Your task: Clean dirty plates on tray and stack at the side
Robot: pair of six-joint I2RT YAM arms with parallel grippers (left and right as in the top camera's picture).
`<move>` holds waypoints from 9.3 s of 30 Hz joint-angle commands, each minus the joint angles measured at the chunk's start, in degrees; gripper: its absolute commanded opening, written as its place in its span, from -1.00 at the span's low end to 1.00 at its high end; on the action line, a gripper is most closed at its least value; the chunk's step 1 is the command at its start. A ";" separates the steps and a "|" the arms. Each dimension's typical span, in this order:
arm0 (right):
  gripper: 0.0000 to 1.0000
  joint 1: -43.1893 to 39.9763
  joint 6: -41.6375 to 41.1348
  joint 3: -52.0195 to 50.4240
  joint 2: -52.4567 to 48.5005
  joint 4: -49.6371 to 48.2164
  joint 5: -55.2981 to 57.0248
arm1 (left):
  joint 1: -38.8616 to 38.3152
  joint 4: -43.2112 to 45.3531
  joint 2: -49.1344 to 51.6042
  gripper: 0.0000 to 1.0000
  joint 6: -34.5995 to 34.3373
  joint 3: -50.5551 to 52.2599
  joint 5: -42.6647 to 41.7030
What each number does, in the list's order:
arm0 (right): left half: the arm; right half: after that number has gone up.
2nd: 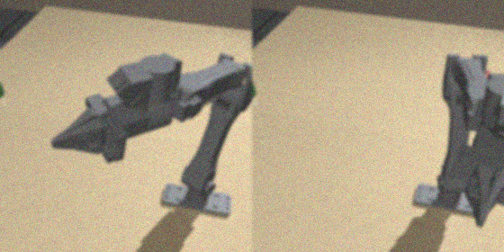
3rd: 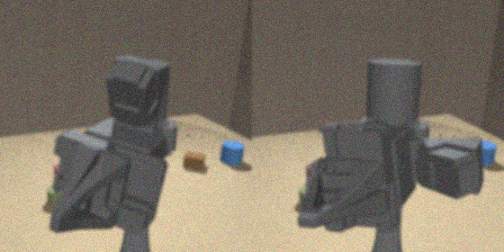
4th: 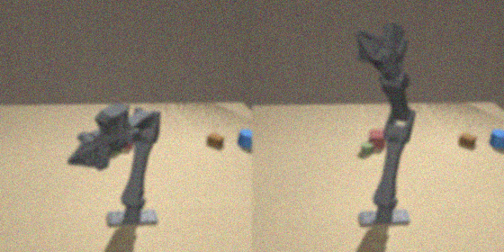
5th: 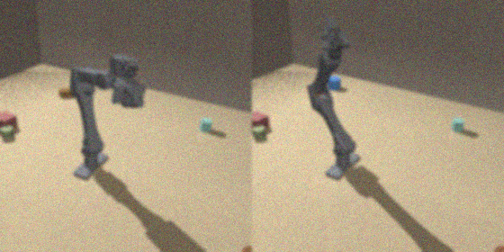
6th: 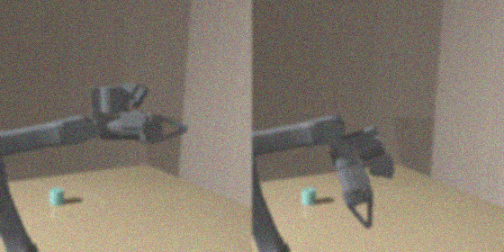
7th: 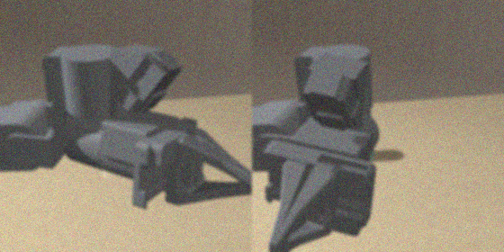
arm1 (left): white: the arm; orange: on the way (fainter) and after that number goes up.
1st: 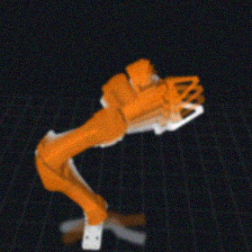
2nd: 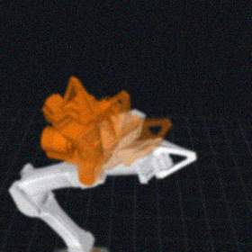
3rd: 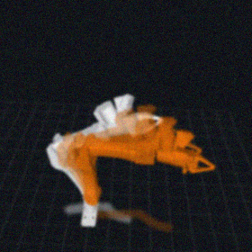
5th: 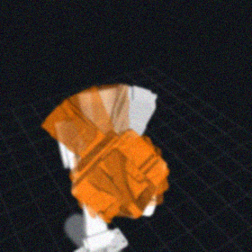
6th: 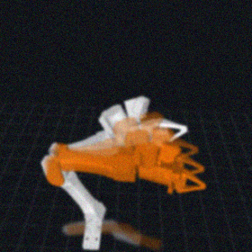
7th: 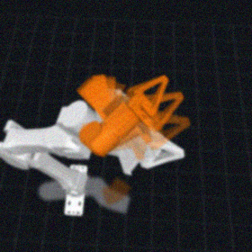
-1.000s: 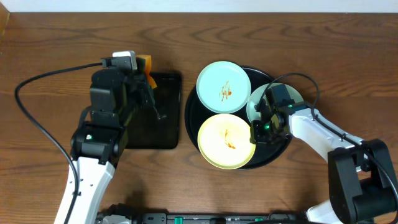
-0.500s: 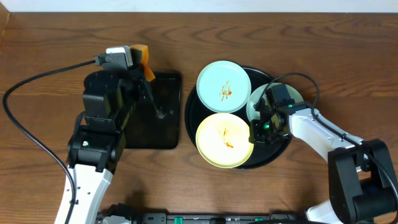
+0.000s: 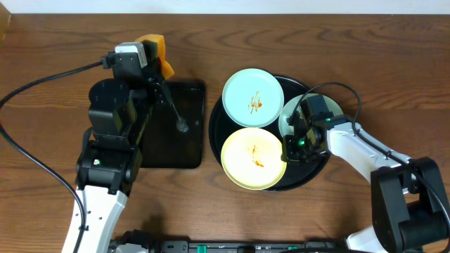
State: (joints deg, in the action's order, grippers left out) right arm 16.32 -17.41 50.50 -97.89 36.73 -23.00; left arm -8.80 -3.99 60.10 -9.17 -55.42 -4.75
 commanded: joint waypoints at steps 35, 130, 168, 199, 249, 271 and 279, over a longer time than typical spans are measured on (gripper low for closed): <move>-0.97 0.72 0.04 -0.11 -0.61 -0.11 -0.44 | -0.02 -6.05 0.57 -0.85 4.48 -0.31 1.20; -0.97 0.72 0.07 -0.11 -0.61 -0.11 -0.44 | -9.97 -24.02 22.43 -0.84 -0.50 -0.31 -25.24; -0.97 0.72 0.07 -0.11 -0.61 0.35 -0.46 | -27.50 -14.08 41.53 -0.85 -21.59 -0.37 -1.46; -0.98 5.20 3.78 0.87 19.26 0.20 24.70 | -1.60 -26.95 25.11 -0.85 -9.44 -0.31 1.05; -0.98 15.19 -1.31 6.27 20.31 -3.96 53.88 | 0.37 -26.62 28.59 -0.85 -9.49 -0.31 0.87; -0.98 -40.76 -2.93 6.27 19.82 -3.54 21.46 | 0.37 -26.62 28.59 -0.85 -9.49 -0.31 0.87; -0.98 -49.77 -2.91 6.27 15.10 -3.65 21.44 | 0.37 -26.64 28.59 -0.85 -9.49 -0.31 0.85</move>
State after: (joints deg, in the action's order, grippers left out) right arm -31.97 -19.33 55.46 -80.84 33.15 -0.49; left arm -8.67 -30.65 88.62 -19.42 -56.16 -4.12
